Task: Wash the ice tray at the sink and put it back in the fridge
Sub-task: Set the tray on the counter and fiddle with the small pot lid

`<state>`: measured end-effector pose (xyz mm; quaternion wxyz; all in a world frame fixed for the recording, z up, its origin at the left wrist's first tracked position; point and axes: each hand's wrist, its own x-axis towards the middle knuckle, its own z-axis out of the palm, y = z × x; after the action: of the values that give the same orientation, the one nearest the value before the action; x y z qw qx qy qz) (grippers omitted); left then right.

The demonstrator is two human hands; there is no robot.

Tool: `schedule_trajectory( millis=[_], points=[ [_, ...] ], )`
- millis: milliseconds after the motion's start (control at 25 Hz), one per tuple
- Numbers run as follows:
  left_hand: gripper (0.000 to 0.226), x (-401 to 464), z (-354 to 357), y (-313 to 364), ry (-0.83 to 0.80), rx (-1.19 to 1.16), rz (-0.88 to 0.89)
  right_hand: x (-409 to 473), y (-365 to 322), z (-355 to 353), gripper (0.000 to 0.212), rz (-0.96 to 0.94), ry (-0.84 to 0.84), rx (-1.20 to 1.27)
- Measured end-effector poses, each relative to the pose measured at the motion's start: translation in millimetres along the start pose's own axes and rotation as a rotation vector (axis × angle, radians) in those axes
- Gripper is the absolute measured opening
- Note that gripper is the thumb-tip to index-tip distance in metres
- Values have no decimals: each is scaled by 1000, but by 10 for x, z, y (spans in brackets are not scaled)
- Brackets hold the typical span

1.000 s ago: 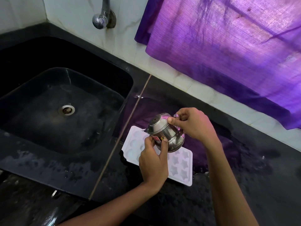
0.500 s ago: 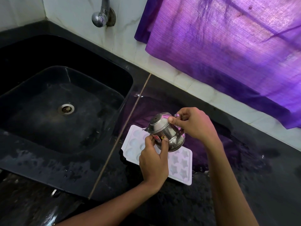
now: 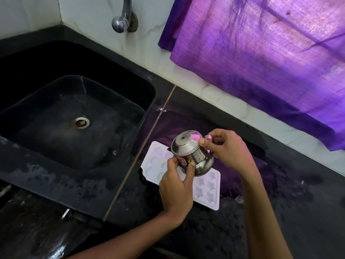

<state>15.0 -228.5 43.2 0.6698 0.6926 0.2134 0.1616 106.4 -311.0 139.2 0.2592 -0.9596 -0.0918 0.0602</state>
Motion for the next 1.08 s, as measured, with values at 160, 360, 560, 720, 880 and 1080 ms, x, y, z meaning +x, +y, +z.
schedule_trajectory(
  millis=[160, 360, 560, 720, 880, 1080],
  points=[
    [22, -80, -29, -37, 20, 6, -8, -41, -65, 36, 29, -21, -1, -101],
    [24, -112, -45, -61, 34, 11, -31, -23, -152, 94, 30, -37, -15, -173],
    [24, -116, -52, -61, 49, 12, -54, 5, -181, 123, 31, -48, -24, -201],
    [22, -115, -42, -58, 61, 21, -75, 19, -182, 134, 32, -40, -23, -214],
    [20, -119, -33, -50, 53, 24, -80, 16, -189, 131, 32, -43, -25, -226],
    [16, -122, -23, -42, 46, 33, -66, -2, -159, 119, 34, -47, -13, -217]
  ],
)
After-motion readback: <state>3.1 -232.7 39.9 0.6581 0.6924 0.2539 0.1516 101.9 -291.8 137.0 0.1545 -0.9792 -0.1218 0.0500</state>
